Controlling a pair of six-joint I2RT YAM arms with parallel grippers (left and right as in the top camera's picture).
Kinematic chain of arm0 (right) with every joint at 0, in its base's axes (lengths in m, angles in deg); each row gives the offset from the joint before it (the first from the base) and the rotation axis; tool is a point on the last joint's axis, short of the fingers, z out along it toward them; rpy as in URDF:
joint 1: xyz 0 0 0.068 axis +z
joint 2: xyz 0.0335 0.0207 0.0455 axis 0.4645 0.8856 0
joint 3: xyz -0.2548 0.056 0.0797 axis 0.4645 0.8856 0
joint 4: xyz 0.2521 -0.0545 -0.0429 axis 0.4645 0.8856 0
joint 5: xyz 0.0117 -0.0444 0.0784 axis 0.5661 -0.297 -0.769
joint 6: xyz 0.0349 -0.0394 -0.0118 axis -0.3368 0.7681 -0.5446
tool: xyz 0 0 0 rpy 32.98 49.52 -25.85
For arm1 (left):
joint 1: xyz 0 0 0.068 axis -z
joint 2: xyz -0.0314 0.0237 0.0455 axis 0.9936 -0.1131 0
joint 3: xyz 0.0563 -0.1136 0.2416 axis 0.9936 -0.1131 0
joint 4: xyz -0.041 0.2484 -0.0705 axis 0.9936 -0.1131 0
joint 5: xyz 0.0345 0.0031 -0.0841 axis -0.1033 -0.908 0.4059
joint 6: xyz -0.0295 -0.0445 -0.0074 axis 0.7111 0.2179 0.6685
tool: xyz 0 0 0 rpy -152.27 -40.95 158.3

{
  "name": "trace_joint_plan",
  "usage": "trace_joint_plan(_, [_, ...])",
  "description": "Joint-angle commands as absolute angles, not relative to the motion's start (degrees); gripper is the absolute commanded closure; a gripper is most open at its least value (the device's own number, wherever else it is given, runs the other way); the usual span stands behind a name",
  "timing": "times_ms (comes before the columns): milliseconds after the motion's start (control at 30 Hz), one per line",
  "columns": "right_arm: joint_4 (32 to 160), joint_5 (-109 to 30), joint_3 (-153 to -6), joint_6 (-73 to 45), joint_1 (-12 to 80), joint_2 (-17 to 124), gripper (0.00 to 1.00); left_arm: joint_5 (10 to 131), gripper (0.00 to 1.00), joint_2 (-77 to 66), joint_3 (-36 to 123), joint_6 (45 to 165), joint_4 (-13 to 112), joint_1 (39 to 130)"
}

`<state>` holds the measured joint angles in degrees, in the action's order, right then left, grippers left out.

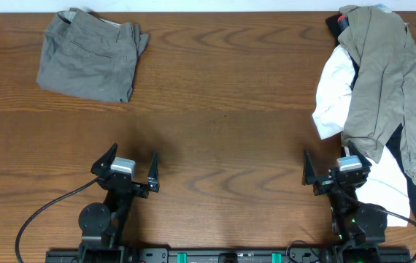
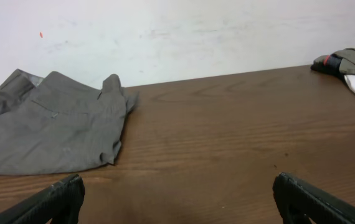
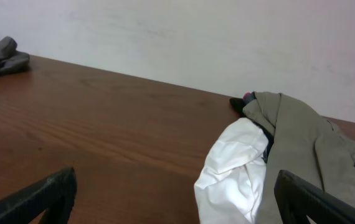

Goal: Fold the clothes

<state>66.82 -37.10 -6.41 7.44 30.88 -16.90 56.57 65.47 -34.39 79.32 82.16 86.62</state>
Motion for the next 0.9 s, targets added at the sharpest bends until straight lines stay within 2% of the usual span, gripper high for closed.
trace_joint_plan(0, [67.0,-36.9,-6.3,6.6,31.4,-17.2,0.01,57.5,0.02,66.0,-36.0,80.0,81.4,86.9])
trace_joint_plan(867, [67.0,-35.7,-6.3,6.8,31.4,-17.2,0.01,57.5,0.02,66.0,-36.0,80.0,81.5,86.9])
